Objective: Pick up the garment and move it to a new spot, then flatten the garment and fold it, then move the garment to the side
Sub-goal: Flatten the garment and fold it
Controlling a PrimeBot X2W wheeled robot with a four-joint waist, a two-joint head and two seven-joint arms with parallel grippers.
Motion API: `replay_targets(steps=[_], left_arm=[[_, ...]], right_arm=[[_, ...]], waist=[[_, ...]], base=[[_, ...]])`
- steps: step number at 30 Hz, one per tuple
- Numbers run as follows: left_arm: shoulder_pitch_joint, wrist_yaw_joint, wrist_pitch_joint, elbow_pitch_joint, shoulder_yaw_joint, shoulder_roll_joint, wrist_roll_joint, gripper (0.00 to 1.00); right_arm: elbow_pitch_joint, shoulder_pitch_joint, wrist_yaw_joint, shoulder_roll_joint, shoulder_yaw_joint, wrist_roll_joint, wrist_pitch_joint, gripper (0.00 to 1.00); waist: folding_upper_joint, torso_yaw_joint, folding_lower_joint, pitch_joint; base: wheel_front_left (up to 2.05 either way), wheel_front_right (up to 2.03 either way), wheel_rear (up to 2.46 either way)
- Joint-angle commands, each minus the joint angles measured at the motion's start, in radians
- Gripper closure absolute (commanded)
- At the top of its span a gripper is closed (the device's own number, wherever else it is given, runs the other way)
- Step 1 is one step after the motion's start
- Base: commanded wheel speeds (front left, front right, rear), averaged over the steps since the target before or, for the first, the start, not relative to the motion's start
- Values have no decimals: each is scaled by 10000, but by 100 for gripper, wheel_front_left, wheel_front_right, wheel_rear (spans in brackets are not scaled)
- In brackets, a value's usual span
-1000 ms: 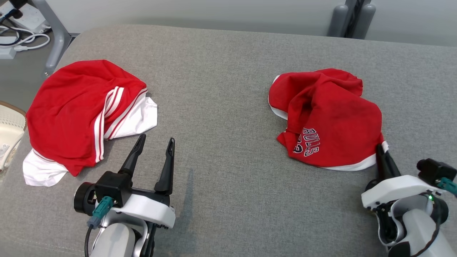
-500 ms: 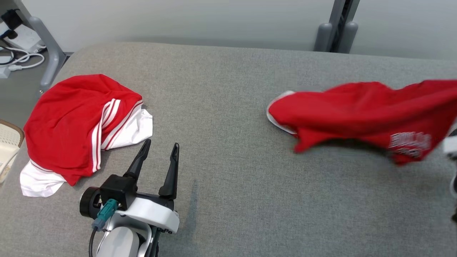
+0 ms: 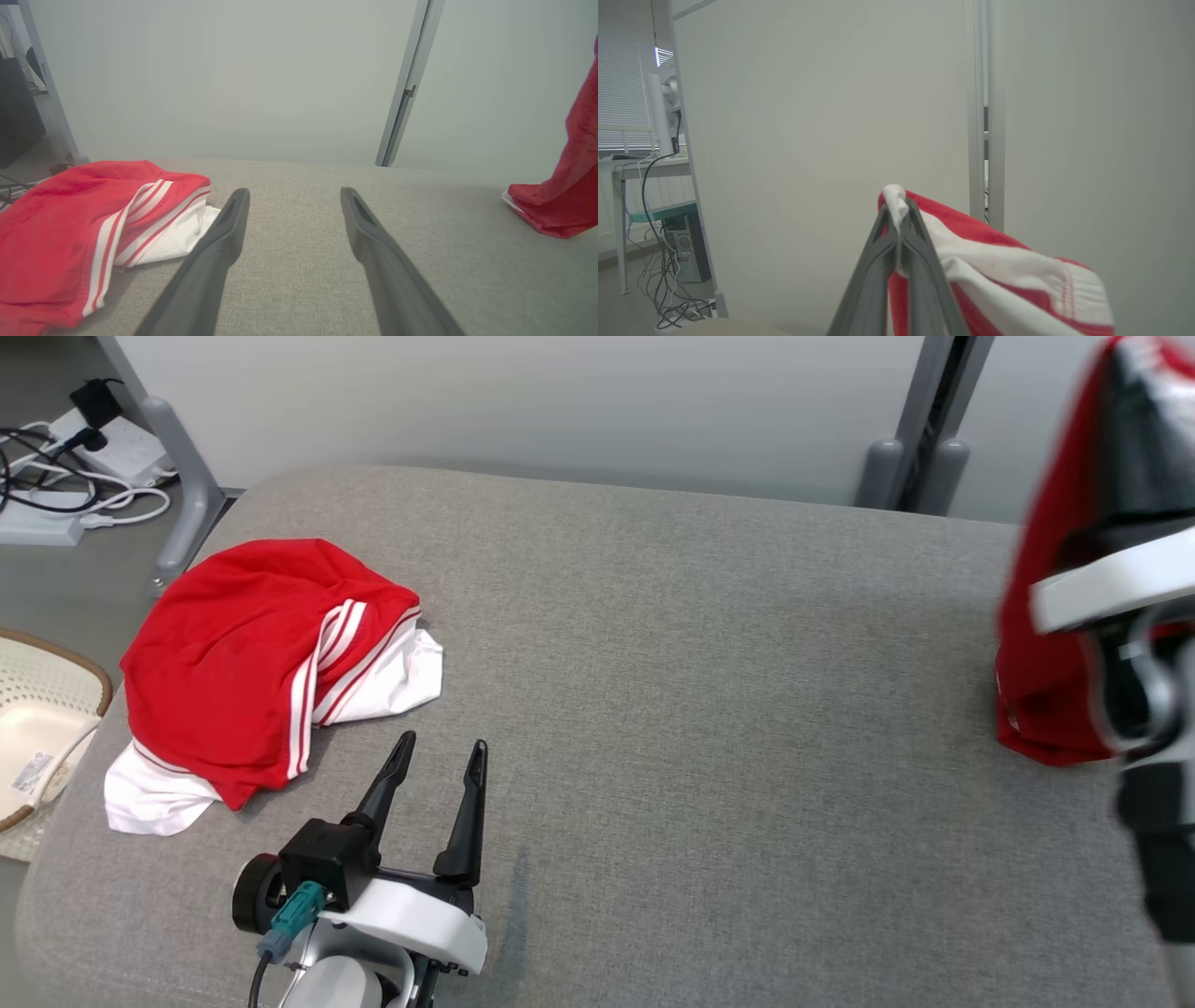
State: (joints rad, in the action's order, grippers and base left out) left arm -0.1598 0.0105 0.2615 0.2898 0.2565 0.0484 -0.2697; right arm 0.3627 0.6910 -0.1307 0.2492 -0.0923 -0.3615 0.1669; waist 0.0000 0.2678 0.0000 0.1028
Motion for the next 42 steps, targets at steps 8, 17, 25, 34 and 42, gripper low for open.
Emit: replay_targets(steps=[8, 17, 25, 34, 42], left_arm=[[-241, -105, 39, 35, 340, 37, -237, 0], [-268, -260, 39, 102, 656, 35, -449, 0], [-167, -280, 39, 166, 469, 36, -397, 0], [-324, -246, 39, -45, 3, 39, -283, 0], [-280, -291, 37, -238, -503, 37, -204, 0]], right_arm=[[1277, -769, -1, -919, -4199, -552, -476, 100], [3172, -526, 1, -1512, -6734, -1218, -109, 0], [3914, -264, 1, -1543, -7493, -2077, 168, 0], [3386, -437, 1, -776, -6012, -2211, 912, 0], [1729, -1893, -1, -526, -3128, -1072, 1001, 0]], waist=[[0, 513, 0, 262], [0, 876, 0, 322], [0, 366, 0, 146], [0, -916, 0, 10], [0, -1881, 0, -24]], base=[[0, 0, 0], [0, 0, 0], [0, 0, 0], [0, 0, 0], [0, 0, 0]])
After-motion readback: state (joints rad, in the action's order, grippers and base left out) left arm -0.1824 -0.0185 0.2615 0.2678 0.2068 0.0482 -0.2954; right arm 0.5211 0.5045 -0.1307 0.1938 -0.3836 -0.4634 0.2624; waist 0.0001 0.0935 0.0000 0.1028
